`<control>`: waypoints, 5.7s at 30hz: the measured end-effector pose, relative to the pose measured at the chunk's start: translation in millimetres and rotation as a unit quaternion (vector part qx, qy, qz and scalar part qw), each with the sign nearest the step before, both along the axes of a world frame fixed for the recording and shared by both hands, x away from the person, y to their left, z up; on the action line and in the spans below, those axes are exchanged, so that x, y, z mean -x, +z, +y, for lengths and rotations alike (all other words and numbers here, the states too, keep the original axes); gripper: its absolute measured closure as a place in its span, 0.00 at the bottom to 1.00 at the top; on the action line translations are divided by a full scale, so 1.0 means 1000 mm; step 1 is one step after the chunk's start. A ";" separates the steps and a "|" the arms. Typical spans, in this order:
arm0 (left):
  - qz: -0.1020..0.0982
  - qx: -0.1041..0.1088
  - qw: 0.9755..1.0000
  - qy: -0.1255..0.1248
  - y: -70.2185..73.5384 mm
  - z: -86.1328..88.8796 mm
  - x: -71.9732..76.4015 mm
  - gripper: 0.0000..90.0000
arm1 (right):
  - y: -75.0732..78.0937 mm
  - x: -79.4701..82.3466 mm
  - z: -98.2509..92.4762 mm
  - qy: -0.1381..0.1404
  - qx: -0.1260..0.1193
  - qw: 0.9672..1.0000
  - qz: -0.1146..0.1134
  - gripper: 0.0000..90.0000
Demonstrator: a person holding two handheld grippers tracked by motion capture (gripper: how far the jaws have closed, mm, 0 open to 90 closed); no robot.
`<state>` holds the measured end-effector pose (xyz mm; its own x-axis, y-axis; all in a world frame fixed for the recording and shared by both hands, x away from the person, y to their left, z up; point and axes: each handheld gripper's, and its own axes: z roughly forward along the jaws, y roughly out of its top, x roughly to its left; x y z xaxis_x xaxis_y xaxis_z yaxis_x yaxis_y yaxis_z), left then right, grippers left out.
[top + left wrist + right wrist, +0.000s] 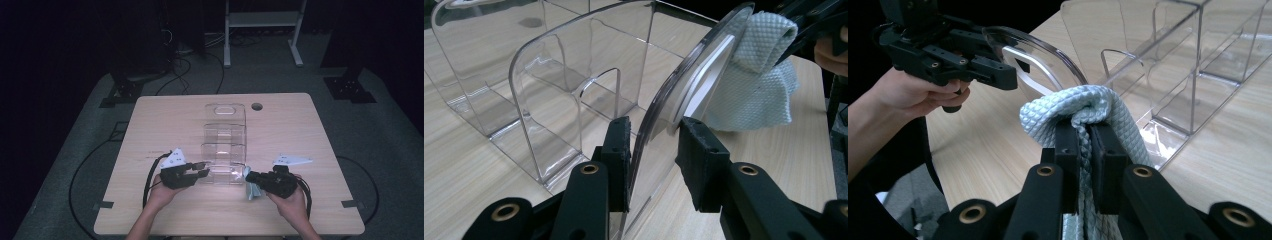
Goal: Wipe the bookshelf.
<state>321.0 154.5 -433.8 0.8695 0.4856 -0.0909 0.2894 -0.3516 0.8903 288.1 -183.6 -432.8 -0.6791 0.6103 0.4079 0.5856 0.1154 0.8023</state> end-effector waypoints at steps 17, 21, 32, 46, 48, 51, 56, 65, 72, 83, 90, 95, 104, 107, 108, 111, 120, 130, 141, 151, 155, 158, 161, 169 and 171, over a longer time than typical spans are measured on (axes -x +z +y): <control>-0.001 0.000 1.000 -0.006 0.000 -0.004 0.001 0.76 | 0.007 0.001 0.003 -0.018 0.016 1.000 -0.020 0.92; 0.000 0.000 1.000 -0.010 0.000 -0.005 0.001 0.76 | 0.013 0.003 0.003 -0.022 0.020 0.999 -0.038 0.92; -0.001 -0.001 1.000 -0.018 0.000 -0.010 0.004 0.75 | 0.007 -0.001 0.002 -0.037 0.028 0.998 -0.031 0.92; -0.005 -0.013 0.999 -0.047 0.001 -0.026 0.012 0.76 | 0.000 -0.013 -0.001 -0.051 0.027 0.998 -0.022 0.92; -0.007 -0.015 0.999 -0.050 0.001 -0.030 0.015 0.76 | -0.003 -0.015 0.000 -0.053 0.030 0.998 -0.018 0.92; -0.007 -0.016 0.998 -0.053 0.001 -0.033 0.016 0.76 | -0.026 -0.022 0.006 -0.048 0.053 0.997 0.012 0.92; -0.008 -0.020 0.998 -0.058 0.000 -0.037 0.019 0.76 | -0.029 -0.025 0.008 -0.050 0.056 0.997 0.019 0.92; -0.005 -0.025 0.997 -0.071 -0.001 -0.049 0.026 0.73 | -0.029 -0.031 0.000 -0.058 0.047 0.997 0.024 0.92; -0.003 -0.039 0.994 -0.101 -0.005 -0.062 0.033 0.69 | -0.013 -0.028 -0.010 -0.073 0.028 0.997 0.001 0.92; -0.007 -0.022 0.995 -0.098 0.010 -0.046 0.029 0.57 | -0.019 -0.029 -0.015 -0.076 0.025 0.997 0.012 0.92; -0.019 -0.003 0.998 -0.062 0.024 -0.027 0.020 0.46 | -0.022 -0.029 -0.014 -0.073 0.025 0.997 0.016 0.92; -0.053 -0.011 0.998 -0.018 0.032 -0.014 0.015 0.34 | -0.023 -0.030 -0.014 -0.072 0.024 0.997 0.016 0.92; -0.060 -0.030 0.996 0.050 0.024 0.003 -0.002 0.12 | -0.023 -0.030 -0.013 -0.070 0.023 0.997 0.017 0.92; -0.066 -0.033 0.996 0.060 0.021 0.003 -0.005 0.09 | -0.023 -0.030 -0.012 -0.070 0.023 0.997 0.017 0.91; -0.066 -0.036 0.995 0.065 0.021 0.002 -0.005 0.07 | -0.023 -0.030 -0.012 -0.070 0.023 0.997 0.018 0.91; -0.067 -0.044 0.994 0.073 0.018 0.001 -0.008 0.05 | -0.023 -0.031 -0.013 -0.070 0.023 0.997 0.018 0.91; -0.047 -0.053 0.994 0.082 0.008 -0.005 -0.019 0.02 | -0.019 -0.032 -0.015 -0.065 0.024 0.997 0.017 0.91; -0.023 -0.059 0.994 0.088 -0.001 -0.010 -0.026 0.07 | -0.017 -0.038 -0.017 -0.066 0.015 0.998 0.009 0.91; -0.022 -0.048 0.993 0.104 -0.003 -0.007 -0.012 0.09 | 0.002 -0.032 -0.017 -0.060 0.009 0.998 -0.024 0.91; -0.022 -0.042 0.992 0.120 -0.004 0.007 0.003 0.09 | -0.046 -0.040 -0.001 -0.031 0.048 0.998 0.039 0.91; -0.021 -0.039 0.992 0.120 -0.005 0.009 0.003 0.09 | -0.043 -0.043 -0.002 -0.038 0.047 0.998 0.031 0.91; -0.022 -0.037 0.992 0.120 -0.005 0.008 0.003 0.09 | -0.045 -0.044 -0.002 -0.038 0.045 0.998 0.031 0.91; -0.020 -0.038 0.992 0.119 -0.005 0.008 0.002 0.09 | -0.051 -0.044 0.001 -0.035 0.056 0.997 0.040 0.90; -0.020 -0.038 0.992 0.118 -0.005 0.008 0.002 0.08 | -0.041 -0.032 -0.002 -0.023 0.080 0.996 0.016 0.69; -0.020 -0.039 0.992 0.117 -0.005 0.008 0.002 0.08 | -0.036 -0.029 -0.009 -0.019 0.077 0.997 0.001 0.61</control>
<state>319.4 162.3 -438.8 0.7342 0.6789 -0.0126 0.3359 -0.3470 0.8756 317.2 -192.9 -469.0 -0.6538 0.6905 0.3095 0.5937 0.2145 0.7756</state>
